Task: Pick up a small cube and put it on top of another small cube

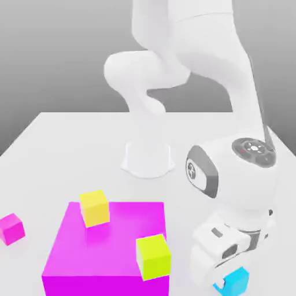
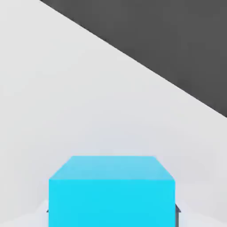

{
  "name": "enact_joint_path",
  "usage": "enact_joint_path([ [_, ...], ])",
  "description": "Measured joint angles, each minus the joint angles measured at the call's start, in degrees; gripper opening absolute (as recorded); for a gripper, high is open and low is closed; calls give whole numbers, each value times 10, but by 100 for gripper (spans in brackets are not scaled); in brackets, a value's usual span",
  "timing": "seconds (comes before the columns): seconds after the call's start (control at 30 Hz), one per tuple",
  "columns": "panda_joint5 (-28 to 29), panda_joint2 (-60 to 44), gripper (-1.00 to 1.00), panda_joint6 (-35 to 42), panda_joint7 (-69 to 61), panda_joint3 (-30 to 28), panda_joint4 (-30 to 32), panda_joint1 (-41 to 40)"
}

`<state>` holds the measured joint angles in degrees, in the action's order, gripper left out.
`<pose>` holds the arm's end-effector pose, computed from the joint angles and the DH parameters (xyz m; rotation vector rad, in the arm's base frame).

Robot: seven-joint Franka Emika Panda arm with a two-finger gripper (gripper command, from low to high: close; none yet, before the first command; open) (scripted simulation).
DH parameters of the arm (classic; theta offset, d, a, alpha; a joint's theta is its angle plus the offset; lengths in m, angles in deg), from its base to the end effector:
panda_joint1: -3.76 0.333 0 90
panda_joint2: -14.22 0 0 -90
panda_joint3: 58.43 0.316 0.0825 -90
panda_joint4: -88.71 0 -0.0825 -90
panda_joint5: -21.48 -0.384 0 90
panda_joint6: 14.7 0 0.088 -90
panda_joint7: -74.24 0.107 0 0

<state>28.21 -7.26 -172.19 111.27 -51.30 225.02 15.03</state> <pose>0.4735 0.1660 0.1667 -3.1212 0.3528 0.0006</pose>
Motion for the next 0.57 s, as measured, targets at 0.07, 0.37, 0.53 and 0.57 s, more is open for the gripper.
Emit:
enact_joint_path([
  [0.07,-12,38,-100,32,-5,5,6,-8],
  [0.37,-68,203,-100,221,71,-64,-21,-128],
  [0.53,-67,164,100,167,77,-53,-6,-123],
  [0.57,-67,164,100,167,77,-53,-6,-123],
])
